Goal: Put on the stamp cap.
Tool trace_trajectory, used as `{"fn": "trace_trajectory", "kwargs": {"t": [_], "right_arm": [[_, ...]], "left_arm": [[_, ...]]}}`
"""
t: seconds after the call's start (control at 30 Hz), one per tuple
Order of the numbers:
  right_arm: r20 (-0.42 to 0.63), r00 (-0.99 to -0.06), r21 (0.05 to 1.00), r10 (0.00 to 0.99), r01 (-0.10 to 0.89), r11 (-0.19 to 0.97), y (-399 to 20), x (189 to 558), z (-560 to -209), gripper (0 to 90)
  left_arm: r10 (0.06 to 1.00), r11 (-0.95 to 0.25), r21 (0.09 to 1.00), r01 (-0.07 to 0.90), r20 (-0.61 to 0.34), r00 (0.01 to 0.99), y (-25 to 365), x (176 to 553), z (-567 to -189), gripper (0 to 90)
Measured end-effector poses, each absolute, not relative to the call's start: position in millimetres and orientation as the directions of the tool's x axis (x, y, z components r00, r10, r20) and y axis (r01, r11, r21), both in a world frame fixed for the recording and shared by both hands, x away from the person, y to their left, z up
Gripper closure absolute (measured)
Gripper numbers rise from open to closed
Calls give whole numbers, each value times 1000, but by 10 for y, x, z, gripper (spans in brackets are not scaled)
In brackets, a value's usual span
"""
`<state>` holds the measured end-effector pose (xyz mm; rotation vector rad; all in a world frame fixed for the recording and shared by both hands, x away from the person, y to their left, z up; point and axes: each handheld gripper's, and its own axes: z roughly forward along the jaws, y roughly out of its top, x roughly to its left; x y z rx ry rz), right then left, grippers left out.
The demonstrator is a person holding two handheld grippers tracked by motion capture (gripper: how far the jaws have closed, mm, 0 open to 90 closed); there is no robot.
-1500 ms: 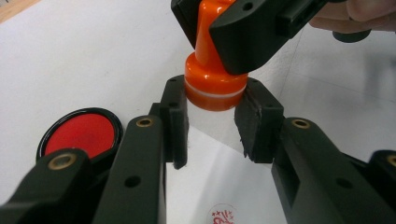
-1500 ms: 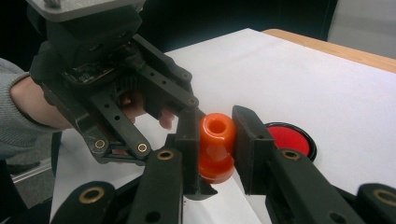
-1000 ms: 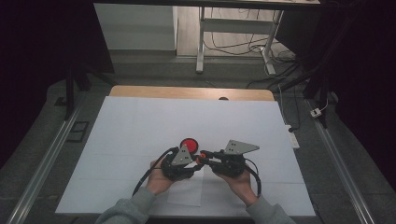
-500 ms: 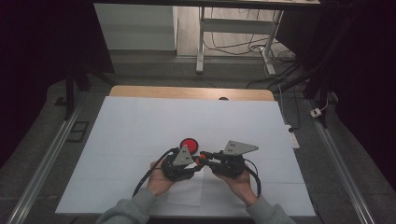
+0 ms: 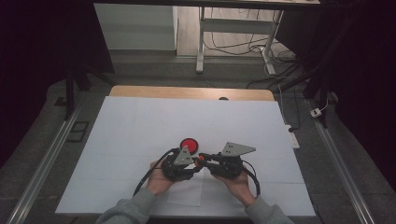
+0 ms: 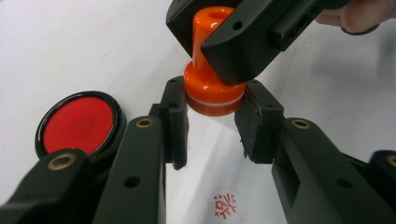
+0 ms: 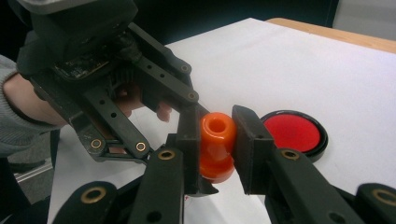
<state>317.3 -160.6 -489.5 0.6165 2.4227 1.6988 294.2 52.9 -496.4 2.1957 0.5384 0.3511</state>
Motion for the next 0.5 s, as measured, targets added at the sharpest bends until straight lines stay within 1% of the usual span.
{"fn": "trace_trajectory", "kwargs": {"t": [0.07, 0.27, 0.5], "right_arm": [[127, -911, 925, 392, 251, 284, -1615, 3179, -4864, 723], [101, -910, 931, 402, 228, 284, -1609, 3163, -4836, 722], [90, -909, 936, 407, 217, 279, -1616, 3154, -4824, 721]], "left_arm": [[495, -556, 794, 246, 79, 865, 527, 2934, -4952, 648], [509, -537, 804, 255, 67, 858, 532, 2939, -4954, 636], [523, -524, 808, 270, 55, 851, 554, 2958, -4951, 558]]}}
